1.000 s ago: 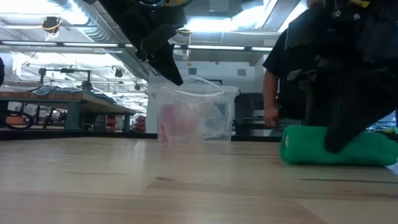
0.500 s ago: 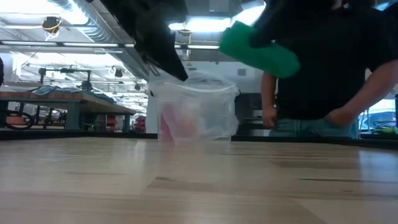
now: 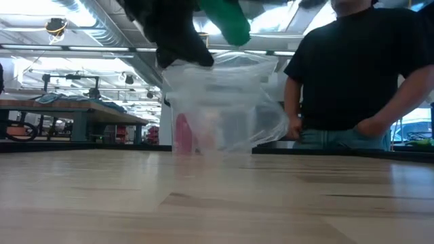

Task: Roll bandage
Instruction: Put the rolled green bandage into the transparent zip bag

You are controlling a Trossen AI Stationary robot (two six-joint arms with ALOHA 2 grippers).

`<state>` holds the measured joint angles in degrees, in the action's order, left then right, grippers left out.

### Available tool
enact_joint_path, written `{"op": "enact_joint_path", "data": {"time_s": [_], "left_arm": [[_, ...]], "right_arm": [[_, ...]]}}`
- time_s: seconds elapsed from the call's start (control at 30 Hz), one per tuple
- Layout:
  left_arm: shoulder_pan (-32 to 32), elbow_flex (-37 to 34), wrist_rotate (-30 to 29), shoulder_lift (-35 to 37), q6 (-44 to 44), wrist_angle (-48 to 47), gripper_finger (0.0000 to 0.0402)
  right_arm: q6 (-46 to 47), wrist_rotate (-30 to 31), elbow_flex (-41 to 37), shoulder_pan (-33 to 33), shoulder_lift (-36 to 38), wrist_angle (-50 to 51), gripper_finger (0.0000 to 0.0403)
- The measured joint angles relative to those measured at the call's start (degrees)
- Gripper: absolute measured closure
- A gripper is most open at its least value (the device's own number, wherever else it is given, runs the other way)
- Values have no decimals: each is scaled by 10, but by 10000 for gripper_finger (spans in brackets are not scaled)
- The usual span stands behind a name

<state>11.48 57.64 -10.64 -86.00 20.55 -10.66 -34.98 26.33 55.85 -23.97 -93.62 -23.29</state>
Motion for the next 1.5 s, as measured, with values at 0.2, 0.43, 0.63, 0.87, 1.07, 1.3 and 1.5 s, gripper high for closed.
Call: {"op": "enact_joint_path", "data": {"time_s": [0.2,0.43,0.63,0.87,1.07,1.3,1.5], "left_arm": [[2,2,21,6,21,16,396],[1,2,23,5,14,9,396],[1,2,13,5,-7,7,396],[8,2,-25,5,-45,9,399],[20,2,-109,-5,-121,8,399],[24,2,-179,-26,-191,18,400],[22,8,-161,-26,-182,59,400]], "right_arm": [[-30,-6,-1,0,-28,12,314],[-31,4,-1,-1,-45,10,314],[-36,58,-1,-42,-12,10,314],[119,113,0,-92,46,132,314],[279,133,-3,-106,52,255,314],[204,154,-11,-105,48,132,314],[78,82,-9,-54,32,-1,314]]}}
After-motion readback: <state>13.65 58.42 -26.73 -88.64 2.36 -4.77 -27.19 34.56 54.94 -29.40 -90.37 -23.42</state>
